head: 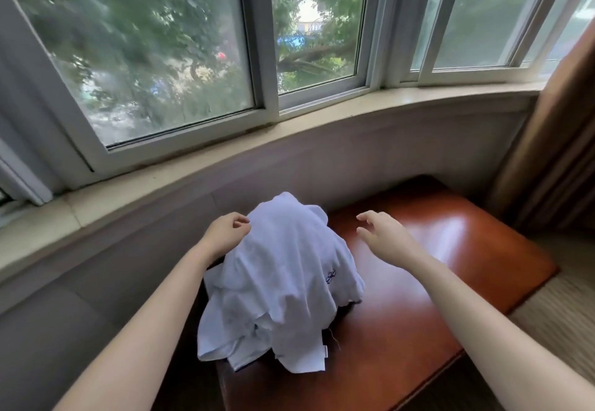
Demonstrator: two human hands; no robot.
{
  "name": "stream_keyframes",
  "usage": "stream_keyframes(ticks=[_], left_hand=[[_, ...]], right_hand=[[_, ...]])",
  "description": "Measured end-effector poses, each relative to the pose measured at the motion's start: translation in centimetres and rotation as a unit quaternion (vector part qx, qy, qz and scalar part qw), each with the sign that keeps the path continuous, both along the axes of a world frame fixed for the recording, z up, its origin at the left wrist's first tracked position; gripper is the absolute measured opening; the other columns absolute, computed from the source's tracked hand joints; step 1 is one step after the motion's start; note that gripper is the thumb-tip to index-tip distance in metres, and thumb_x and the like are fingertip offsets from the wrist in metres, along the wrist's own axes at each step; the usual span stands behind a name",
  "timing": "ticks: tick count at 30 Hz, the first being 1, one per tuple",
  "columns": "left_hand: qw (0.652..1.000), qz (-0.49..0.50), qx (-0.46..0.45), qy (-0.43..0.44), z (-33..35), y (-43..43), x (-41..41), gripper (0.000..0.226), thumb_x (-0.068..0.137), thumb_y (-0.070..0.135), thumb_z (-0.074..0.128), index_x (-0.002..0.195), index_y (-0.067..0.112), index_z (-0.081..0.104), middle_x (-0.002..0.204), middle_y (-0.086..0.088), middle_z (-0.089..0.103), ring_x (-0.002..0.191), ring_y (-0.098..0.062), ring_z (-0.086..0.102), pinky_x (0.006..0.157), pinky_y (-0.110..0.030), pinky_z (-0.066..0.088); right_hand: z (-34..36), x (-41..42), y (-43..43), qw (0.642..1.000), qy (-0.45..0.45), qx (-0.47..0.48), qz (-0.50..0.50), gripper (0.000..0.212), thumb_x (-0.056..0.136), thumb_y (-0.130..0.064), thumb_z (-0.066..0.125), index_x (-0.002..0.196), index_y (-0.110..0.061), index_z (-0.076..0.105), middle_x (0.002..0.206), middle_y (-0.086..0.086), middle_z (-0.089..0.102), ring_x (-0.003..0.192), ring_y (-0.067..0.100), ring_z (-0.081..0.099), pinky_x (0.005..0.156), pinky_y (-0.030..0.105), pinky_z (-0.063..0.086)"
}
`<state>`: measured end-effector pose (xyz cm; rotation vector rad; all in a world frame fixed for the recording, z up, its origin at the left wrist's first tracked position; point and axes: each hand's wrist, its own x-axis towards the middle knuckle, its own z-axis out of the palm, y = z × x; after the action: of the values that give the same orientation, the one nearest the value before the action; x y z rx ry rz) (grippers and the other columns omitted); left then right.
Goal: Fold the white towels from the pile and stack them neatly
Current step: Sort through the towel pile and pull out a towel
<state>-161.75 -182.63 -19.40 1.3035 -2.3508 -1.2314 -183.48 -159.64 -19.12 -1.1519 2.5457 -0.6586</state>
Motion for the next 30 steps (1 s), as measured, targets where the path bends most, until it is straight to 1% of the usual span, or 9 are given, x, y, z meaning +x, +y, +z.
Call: stream_keyframes(ticks=[6, 10, 14, 17, 20, 22, 25, 27, 30], left_hand=[[0.998, 0.015, 0.06, -0.031, -5.3, -5.8, -4.6, 0.036, 0.092, 0.025, 0.053, 0.125, 0.013, 0.056, 0.119, -0.002, 0.059, 0.106, -0.02, 0.058, 0.092, -0.032, 0.046], [0.994, 0.025, 0.093, -0.051, -8.0, -8.3, -5.9, 0.044, 0.093, 0.025, 0.053, 0.134, 0.013, 0.048, 0.134, -0.009, 0.048, 0.113, -0.023, 0.053, 0.09, -0.032, 0.043], [0.988, 0.098, 0.107, -0.048, -9.9, -10.8, -5.5, 0.05, 0.09, 0.031, 0.057, 0.137, 0.017, 0.044, 0.142, -0.01, 0.033, 0.098, -0.018, 0.048, 0.083, -0.031, 0.041], [0.973, 0.165, 0.152, -0.061, -11.9, -12.0, -4.3, 0.058, 0.089, 0.038, 0.059, 0.14, 0.017, 0.041, 0.144, -0.012, 0.028, 0.113, -0.028, 0.049, 0.093, -0.036, 0.045], [0.961, 0.202, 0.181, -0.047, -13.9, -12.4, -3.6, 0.059, 0.09, 0.039, 0.058, 0.141, 0.017, 0.04, 0.145, -0.012, 0.027, 0.114, -0.026, 0.047, 0.096, -0.038, 0.045], [0.958, 0.2, 0.201, -0.046, -15.3, -12.4, -3.7, 0.068, 0.088, 0.04, 0.063, 0.145, 0.02, 0.033, 0.147, -0.011, 0.026, 0.127, -0.026, 0.039, 0.104, -0.044, 0.04], [0.945, 0.203, 0.255, -0.014, -17.2, -11.2, -4.9, 0.102, 0.079, 0.047, 0.073, 0.153, 0.032, 0.004, 0.157, -0.004, 0.014, 0.142, -0.027, 0.022, 0.111, -0.047, 0.031], [0.922, 0.252, 0.292, 0.023, -18.3, -10.2, -6.3, 0.122, 0.068, 0.057, 0.078, 0.149, 0.041, -0.011, 0.16, 0.0, 0.006, 0.145, -0.026, 0.018, 0.113, -0.048, 0.029], [0.891, 0.318, 0.325, 0.013, -19.9, -9.2, -8.1, 0.137, 0.048, 0.078, 0.075, 0.147, 0.044, -0.014, 0.16, -0.003, 0.006, 0.142, -0.032, 0.023, 0.112, -0.052, 0.03]], right_hand=[[-3.6, -3.7, -6.4, 0.998, -0.015, 0.056, 0.007, 0.04, 0.097, -0.03, 0.044, 0.135, -0.019, 0.046, 0.131, 0.008, 0.049, 0.12, 0.028, 0.048, 0.098, 0.036, 0.04], [-5.1, -4.8, -9.9, 0.996, -0.045, 0.075, 0.008, 0.042, 0.096, -0.029, 0.044, 0.136, -0.018, 0.045, 0.129, 0.011, 0.05, 0.116, 0.03, 0.049, 0.096, 0.038, 0.041], [-5.9, -5.8, -12.9, 0.995, -0.049, 0.082, 0.032, 0.042, 0.097, -0.029, 0.043, 0.136, -0.017, 0.044, 0.129, 0.008, 0.052, 0.118, 0.027, 0.046, 0.097, 0.036, 0.04], [-6.5, -6.7, -15.1, 0.995, -0.054, 0.081, 0.033, 0.043, 0.098, -0.029, 0.043, 0.138, -0.017, 0.041, 0.132, 0.011, 0.048, 0.12, 0.03, 0.046, 0.099, 0.039, 0.039], [-7.4, -7.4, -17.3, 0.995, -0.054, 0.074, 0.032, 0.046, 0.097, -0.03, 0.045, 0.141, -0.018, 0.039, 0.134, 0.012, 0.045, 0.114, 0.031, 0.049, 0.097, 0.037, 0.039], [-8.4, -7.7, -18.7, 0.995, -0.067, 0.066, 0.036, 0.053, 0.094, -0.036, 0.05, 0.143, -0.02, 0.036, 0.137, 0.01, 0.042, 0.116, 0.029, 0.048, 0.099, 0.038, 0.039], [-10.6, -8.1, -20.1, 0.992, -0.084, 0.076, 0.048, 0.077, 0.084, -0.052, 0.06, 0.147, -0.025, 0.026, 0.148, 0.006, 0.031, 0.131, 0.026, 0.036, 0.105, 0.041, 0.037], [-12.2, -8.7, -20.9, 0.988, -0.106, 0.104, 0.041, 0.095, 0.075, -0.062, 0.065, 0.15, -0.032, 0.015, 0.155, 0.005, 0.017, 0.137, 0.026, 0.031, 0.107, 0.044, 0.035], [-14.6, -10.3, -22.2, 0.972, -0.178, 0.153, 0.025, 0.117, 0.062, -0.066, 0.073, 0.148, -0.045, -0.004, 0.159, 0.005, -0.006, 0.145, 0.027, 0.014, 0.112, 0.052, 0.026]])
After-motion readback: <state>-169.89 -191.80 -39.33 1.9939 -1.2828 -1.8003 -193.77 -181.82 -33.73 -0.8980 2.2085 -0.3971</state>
